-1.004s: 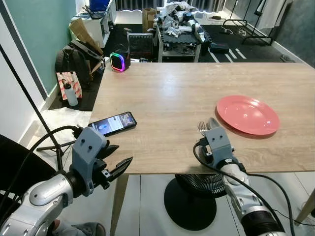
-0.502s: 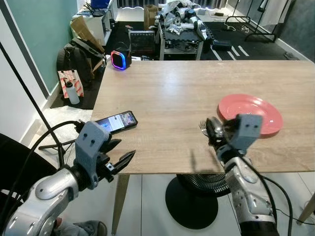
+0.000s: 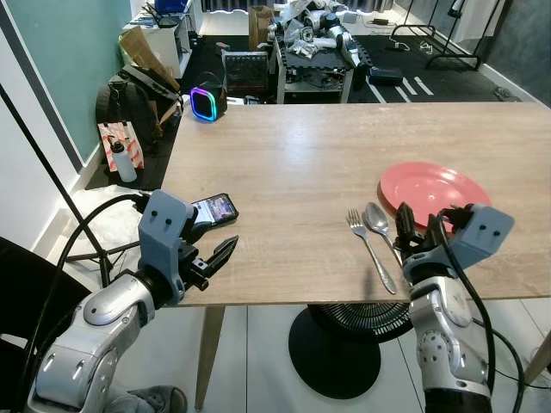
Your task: Setting the table
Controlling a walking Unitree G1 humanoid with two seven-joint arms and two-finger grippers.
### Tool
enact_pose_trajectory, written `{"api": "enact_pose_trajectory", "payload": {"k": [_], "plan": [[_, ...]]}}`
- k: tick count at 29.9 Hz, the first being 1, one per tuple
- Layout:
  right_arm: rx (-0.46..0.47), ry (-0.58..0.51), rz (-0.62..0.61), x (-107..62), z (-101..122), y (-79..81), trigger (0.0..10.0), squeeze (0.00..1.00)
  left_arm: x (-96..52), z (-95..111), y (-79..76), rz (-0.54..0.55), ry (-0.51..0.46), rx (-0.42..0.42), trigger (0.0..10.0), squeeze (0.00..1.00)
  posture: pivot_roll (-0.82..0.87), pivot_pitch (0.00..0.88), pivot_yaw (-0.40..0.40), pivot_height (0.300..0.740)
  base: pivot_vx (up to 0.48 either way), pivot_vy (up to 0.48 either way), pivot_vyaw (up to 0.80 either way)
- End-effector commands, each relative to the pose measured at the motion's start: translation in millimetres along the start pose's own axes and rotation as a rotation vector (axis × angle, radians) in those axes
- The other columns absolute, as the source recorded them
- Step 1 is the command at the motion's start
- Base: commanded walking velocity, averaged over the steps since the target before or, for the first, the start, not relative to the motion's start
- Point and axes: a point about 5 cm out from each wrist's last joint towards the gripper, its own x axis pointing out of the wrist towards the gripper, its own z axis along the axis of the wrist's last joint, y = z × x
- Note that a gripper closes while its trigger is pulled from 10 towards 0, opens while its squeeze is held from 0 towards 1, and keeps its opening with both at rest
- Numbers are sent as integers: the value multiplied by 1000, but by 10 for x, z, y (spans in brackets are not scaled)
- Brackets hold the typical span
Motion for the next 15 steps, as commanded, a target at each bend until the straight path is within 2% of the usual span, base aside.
{"api": "enact_pose_trajectory", "payload": {"k": [1, 15], "plan": [[11, 8, -13, -17, 13, -26, 10000, 0, 20, -35, 0, 3, 12, -1, 10000, 0, 14, 10, 72, 740, 0, 0, 0], [-12, 31, -25, -28, -13, -68, 10000, 0, 55, -62, 15, 25, 16, 6, 10000, 0, 9, 3, 70, 740, 0, 0, 0]]}}
